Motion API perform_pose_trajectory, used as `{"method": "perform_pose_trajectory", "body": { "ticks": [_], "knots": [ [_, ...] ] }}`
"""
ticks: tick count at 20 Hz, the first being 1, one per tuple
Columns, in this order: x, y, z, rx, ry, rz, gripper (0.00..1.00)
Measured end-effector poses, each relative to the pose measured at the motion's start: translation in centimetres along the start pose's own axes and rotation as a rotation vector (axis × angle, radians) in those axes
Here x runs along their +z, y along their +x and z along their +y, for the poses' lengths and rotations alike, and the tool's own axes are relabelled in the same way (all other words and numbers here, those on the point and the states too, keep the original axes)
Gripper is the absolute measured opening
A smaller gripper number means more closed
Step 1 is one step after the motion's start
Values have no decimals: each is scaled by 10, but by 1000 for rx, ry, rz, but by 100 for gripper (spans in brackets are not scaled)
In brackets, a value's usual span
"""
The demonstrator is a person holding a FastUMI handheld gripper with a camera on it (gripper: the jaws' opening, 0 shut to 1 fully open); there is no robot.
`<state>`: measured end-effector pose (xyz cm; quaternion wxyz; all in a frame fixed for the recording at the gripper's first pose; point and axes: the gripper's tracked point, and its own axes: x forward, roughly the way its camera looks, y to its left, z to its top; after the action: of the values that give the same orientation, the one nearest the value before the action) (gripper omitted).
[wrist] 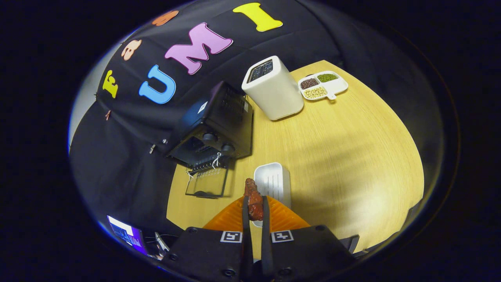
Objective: Open the toaster oven, put the food inside, and close the toaster oven door.
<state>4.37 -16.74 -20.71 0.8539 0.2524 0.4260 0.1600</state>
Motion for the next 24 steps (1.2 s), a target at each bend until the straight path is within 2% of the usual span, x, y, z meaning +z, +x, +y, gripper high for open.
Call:
{"method": "perform_pose_trajectory", "body": {
  "ticks": [8, 13, 18, 24],
  "knots": [
    [-18, 8, 60, -53, 1, -81, 12],
    [-34, 29, 108, -46, -20, -92, 12],
    [-32, 70, 161, -1, -26, -142, 12],
    [-7, 139, 209, 14, -36, -264, 12]
  ]
}}
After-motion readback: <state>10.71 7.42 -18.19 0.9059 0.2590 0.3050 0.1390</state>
